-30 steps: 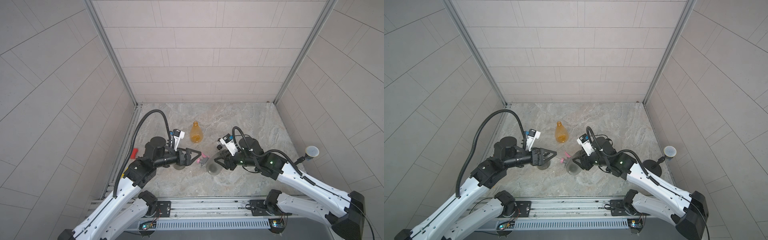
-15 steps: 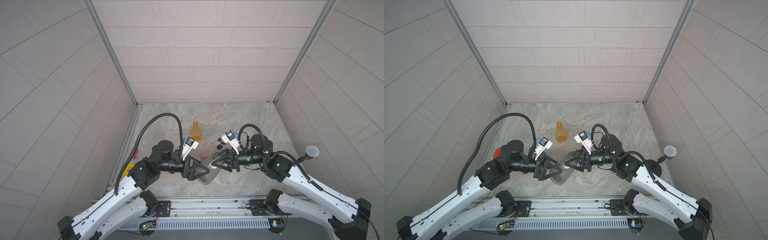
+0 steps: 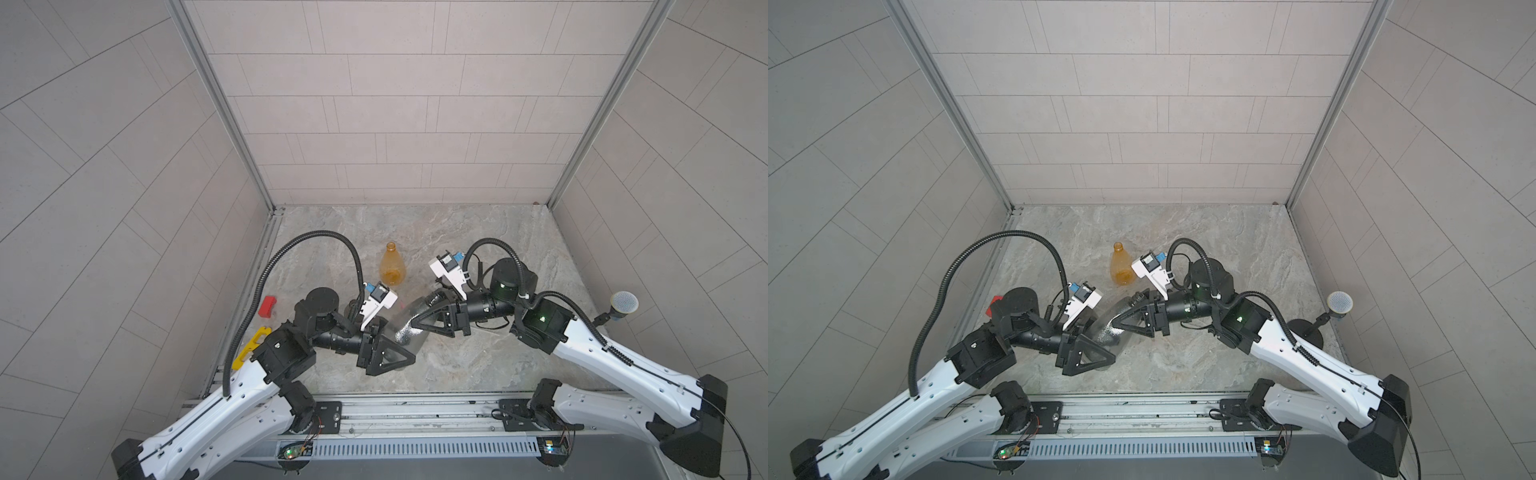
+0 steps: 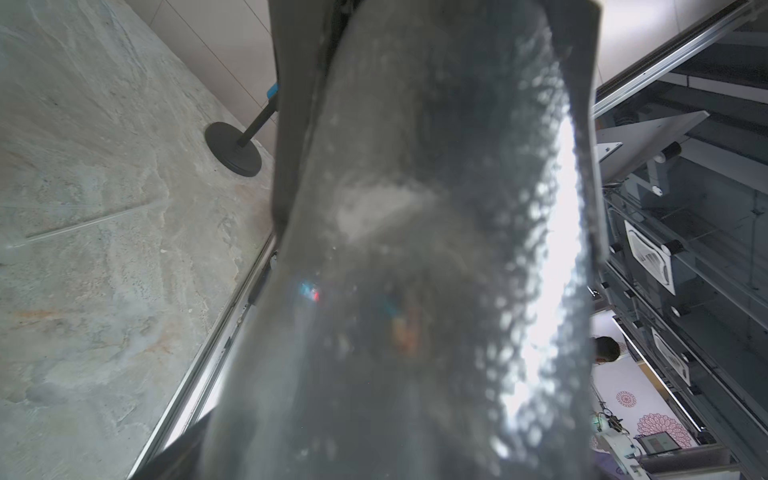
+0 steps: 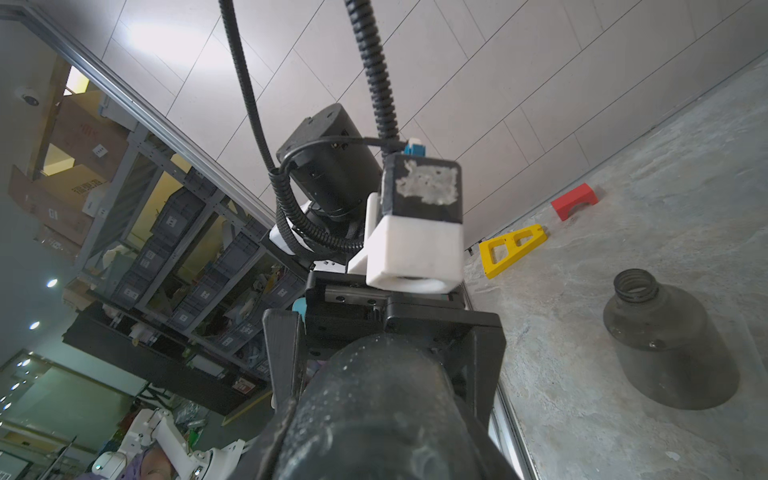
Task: Attach spray nozzles to spray bottles
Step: Pick up the spray bottle from the center of the board.
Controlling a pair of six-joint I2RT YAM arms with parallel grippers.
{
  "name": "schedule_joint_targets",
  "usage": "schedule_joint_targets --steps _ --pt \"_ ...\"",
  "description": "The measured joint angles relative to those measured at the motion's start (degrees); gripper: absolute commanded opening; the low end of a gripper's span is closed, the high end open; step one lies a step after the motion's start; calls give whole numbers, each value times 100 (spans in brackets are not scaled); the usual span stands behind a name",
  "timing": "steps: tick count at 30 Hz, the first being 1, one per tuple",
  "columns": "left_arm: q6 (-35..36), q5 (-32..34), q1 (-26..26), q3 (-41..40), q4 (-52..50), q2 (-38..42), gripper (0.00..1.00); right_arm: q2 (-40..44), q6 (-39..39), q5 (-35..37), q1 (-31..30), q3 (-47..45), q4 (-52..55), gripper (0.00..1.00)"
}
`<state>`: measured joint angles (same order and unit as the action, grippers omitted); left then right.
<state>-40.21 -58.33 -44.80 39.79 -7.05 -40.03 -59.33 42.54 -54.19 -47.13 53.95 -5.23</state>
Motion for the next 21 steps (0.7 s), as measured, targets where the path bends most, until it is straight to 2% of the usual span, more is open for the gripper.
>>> schedule_joint_targets --steps 10,21 --pt "-245 -160 2 -72 227 221 99 -297 -87 -26 -197 459 136 51" --pt "-229 -203 2 -74 254 210 84 -404 -236 -17 -267 723 304 54"
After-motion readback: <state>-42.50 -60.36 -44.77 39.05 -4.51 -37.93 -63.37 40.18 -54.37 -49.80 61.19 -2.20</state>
